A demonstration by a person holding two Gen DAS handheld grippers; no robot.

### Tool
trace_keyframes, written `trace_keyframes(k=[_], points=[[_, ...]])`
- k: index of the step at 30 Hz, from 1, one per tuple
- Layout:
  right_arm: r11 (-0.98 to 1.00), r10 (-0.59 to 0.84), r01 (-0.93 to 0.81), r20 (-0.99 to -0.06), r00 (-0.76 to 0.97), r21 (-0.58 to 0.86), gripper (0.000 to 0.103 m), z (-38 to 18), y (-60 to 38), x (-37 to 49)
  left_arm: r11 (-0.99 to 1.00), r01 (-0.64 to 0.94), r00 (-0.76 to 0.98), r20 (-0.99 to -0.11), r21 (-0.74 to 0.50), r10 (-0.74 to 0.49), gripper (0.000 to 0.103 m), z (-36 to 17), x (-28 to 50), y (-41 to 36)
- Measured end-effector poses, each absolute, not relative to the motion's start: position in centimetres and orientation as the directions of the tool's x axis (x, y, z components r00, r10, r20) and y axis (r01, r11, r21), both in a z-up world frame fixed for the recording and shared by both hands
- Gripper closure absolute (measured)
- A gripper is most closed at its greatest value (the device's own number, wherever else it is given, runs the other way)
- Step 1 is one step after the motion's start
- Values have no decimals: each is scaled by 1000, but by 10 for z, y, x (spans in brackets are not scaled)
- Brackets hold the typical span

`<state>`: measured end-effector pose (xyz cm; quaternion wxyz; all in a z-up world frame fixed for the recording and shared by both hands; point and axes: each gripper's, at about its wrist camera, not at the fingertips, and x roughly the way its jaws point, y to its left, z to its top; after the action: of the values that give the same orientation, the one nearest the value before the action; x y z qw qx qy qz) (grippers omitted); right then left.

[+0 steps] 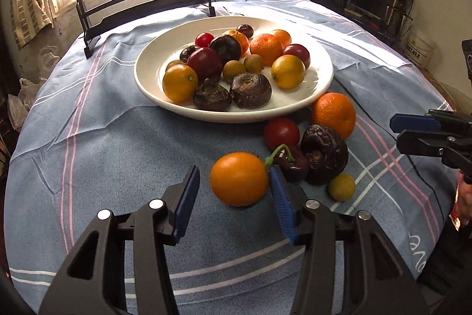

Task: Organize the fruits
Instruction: 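Grasp a large orange with the right tool while the left tool grasps a tangerine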

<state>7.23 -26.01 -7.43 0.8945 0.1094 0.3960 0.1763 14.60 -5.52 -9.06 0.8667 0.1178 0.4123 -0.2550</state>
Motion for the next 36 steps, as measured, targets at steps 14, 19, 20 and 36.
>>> trace_keyframes(k=[14,19,20,36], points=[[911,399,-166,-710,581,377,62,-95,-252,123,843,532,626,-633,-81,-456,64,-67,126,-30],[889,441,-160,-712,546,428,62,-103,-251,134,845,523,625,-625,-110,-468,64,-65,130,-25],[897,427,-162,-712,558,410,63,-101,-249,131,845,524,626,-623,-109,-469,64,-65,130,-25],[879,441,-180,-611,657,442,63,-58,-290,78,898,415,560,-738,-142,-376,63,-75,143,-7]])
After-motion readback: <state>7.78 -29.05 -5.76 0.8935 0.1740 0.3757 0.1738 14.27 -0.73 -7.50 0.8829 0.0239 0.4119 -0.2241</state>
